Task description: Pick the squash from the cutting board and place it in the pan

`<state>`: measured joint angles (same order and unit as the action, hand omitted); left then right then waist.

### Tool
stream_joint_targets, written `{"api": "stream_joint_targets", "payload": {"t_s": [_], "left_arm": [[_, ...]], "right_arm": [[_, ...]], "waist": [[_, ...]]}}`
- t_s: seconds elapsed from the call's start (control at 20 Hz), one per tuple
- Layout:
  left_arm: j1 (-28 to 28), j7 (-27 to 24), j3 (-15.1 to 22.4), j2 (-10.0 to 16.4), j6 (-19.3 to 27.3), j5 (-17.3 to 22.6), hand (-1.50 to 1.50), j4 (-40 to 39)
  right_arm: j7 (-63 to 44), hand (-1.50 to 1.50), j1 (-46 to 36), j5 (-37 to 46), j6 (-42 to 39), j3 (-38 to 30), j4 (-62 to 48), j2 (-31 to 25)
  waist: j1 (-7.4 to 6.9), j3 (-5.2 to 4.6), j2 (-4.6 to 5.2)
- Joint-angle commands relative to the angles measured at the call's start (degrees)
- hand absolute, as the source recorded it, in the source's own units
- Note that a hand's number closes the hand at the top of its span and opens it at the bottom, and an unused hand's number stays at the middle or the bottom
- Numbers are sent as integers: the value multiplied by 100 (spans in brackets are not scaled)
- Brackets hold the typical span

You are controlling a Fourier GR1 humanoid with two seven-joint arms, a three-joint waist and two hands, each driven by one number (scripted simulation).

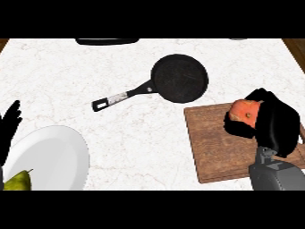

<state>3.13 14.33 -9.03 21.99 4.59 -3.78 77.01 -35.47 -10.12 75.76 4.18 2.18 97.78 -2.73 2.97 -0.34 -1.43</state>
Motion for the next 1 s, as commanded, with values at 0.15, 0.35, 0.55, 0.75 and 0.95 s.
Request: {"api": "stream_joint_targets", "payload": {"t_s": [0.15, 0.35, 0.55, 0.75, 0.95], "left_arm": [[513, 268, 168, -106, 16, -168, 0, -12], [558, 19, -23, -53, -207, -30, 0, -245], [853, 134, 195, -306, 40, -295, 0, -436], [547, -120, -161, 60, -389, 53, 0, -299], [603, -45, 120, -208, -168, -244, 0, -271]], "right_arm": [[-2247, 150, -532, 563, -421, 1432, 951, 266], [-2227, 150, -1279, 106, 384, 952, -245, 270], [-1789, 150, -2068, -417, 1081, 248, -1537, 271], [-1170, 150, -2790, -760, 1786, -601, -3024, 180], [-789, 150, -3580, -1022, 2307, -1011, -4591, 133]], "waist": [[-299, 31, 136], [-337, 35, 149], [-343, 36, 167], [-427, 37, 187], [-465, 38, 205]]}}
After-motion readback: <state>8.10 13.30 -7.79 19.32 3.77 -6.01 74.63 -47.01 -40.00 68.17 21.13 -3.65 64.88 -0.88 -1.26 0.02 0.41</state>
